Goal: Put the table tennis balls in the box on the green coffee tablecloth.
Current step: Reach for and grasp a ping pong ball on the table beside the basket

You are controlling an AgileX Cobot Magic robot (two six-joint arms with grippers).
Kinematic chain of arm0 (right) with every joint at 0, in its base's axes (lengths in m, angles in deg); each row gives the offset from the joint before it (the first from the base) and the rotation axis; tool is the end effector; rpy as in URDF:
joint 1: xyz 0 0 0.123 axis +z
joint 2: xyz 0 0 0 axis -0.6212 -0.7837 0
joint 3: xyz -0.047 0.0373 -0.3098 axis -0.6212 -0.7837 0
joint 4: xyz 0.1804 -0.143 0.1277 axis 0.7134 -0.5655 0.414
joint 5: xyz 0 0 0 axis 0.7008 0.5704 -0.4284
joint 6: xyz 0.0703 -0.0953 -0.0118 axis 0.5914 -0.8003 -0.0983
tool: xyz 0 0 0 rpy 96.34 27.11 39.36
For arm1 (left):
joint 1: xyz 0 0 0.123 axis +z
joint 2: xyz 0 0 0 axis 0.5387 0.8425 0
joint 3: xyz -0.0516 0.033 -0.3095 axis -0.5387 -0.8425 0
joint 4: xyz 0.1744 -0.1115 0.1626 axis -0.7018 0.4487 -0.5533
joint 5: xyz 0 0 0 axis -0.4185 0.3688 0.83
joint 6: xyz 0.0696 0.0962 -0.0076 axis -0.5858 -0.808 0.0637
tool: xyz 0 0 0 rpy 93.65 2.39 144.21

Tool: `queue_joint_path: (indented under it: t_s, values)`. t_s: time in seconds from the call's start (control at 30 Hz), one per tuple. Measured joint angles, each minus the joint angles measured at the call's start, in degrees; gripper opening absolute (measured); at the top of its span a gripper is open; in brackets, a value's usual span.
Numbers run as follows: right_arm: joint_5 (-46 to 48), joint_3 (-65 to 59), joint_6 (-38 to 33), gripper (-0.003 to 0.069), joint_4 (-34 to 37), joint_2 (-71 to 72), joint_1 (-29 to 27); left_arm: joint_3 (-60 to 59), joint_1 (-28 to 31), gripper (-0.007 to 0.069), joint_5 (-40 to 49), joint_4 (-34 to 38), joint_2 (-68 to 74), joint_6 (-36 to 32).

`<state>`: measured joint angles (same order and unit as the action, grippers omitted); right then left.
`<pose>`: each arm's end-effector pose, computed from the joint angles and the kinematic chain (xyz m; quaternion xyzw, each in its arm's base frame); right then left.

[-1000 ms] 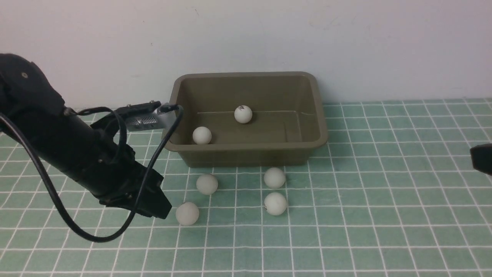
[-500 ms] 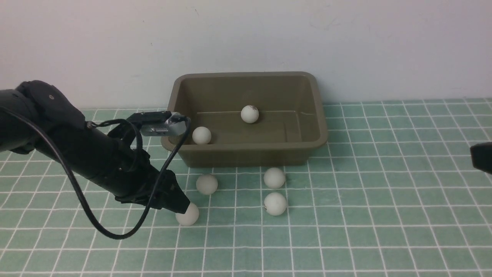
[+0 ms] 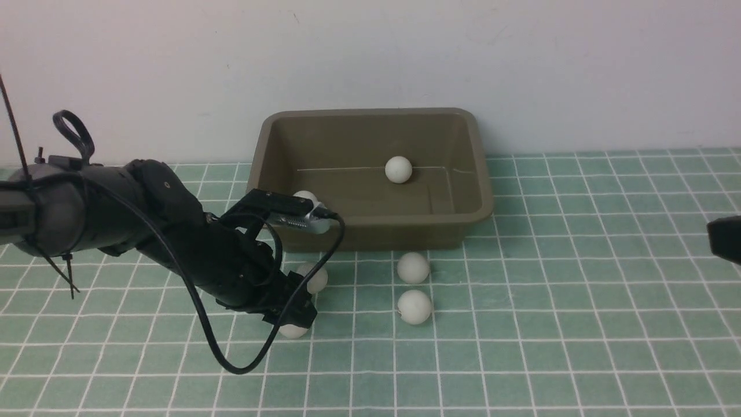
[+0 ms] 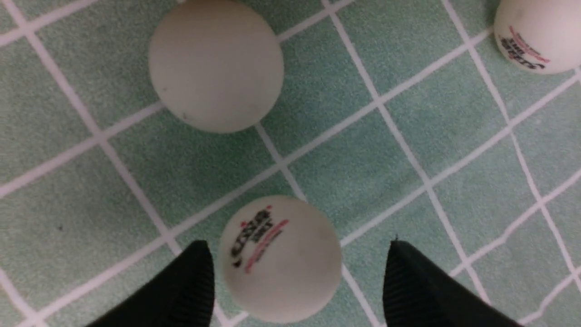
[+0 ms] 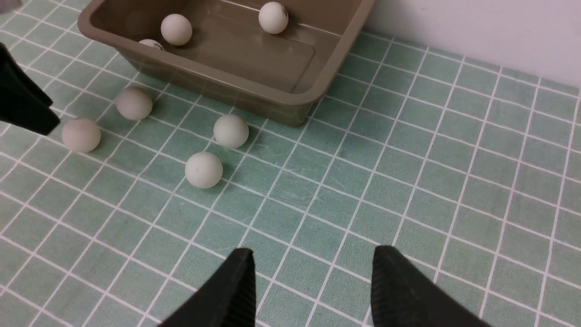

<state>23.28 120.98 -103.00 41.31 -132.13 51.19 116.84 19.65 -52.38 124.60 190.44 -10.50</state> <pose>0.1380 0.0547 0.3767 -0.1979 0.8911 0.1068 0.3941 0.3486 -0.1267 0.1602 0.2123 0.9431 -0.1980 0.1622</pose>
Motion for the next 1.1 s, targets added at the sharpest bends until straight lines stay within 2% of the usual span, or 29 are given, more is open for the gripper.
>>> queue_joint_path:
  t_s: [0.17,0.7,0.8,0.9,1.1]
  values:
    - [0.17,0.0,0.0,0.0325,0.0,0.0,0.0,0.0,-0.19,0.045,-2.31,-3.21,0.52,2.61]
    - [-0.13,0.0,0.0,0.0325,0.0,0.0,0.0,0.0,-1.26,0.045,-2.88,-3.37,2.24,2.39]
    - [-0.13,0.0,0.0,0.0325,0.0,0.0,0.0,0.0,-1.51,0.0427,-3.23,-3.37,2.24,2.26]
    - [-0.13,0.0,0.0,0.0325,0.0,0.0,0.0,0.0,-1.62,0.0354,-3.84,-3.37,2.24,2.05]
    - [-0.13,0.0,0.0,0.0325,0.0,0.0,0.0,0.22,-1.8,0.0348,-2.65,-3.87,1.45,1.88]
